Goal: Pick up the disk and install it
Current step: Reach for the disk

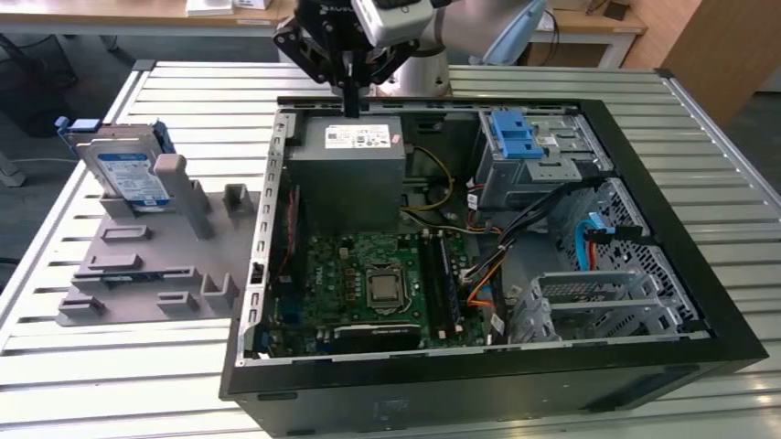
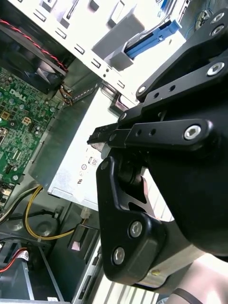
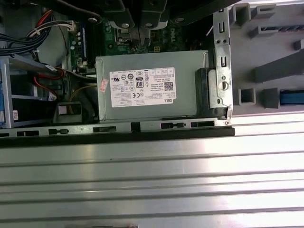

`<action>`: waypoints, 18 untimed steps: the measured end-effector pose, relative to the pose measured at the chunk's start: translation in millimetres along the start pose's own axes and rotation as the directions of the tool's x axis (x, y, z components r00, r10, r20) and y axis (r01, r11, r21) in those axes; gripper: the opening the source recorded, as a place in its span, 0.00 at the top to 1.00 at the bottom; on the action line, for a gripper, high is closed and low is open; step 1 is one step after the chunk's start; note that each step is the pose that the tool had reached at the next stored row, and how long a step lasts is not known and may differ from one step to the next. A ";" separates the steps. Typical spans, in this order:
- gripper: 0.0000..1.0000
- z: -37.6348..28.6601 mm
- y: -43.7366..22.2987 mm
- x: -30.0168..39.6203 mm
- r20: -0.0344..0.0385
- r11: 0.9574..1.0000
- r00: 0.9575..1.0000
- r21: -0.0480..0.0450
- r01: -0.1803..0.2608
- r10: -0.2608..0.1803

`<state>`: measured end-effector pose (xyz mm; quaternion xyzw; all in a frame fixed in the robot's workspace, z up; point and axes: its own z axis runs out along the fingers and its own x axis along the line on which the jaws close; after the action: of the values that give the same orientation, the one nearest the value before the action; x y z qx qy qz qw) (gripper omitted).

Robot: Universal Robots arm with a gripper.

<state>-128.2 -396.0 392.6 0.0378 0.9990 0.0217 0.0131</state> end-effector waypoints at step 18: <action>0.89 1.6 3.0 4.5 0.000 1.000 1.000 0.000 0.000 0.000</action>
<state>-132.4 -392.6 391.0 0.0379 0.9990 0.0217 0.0131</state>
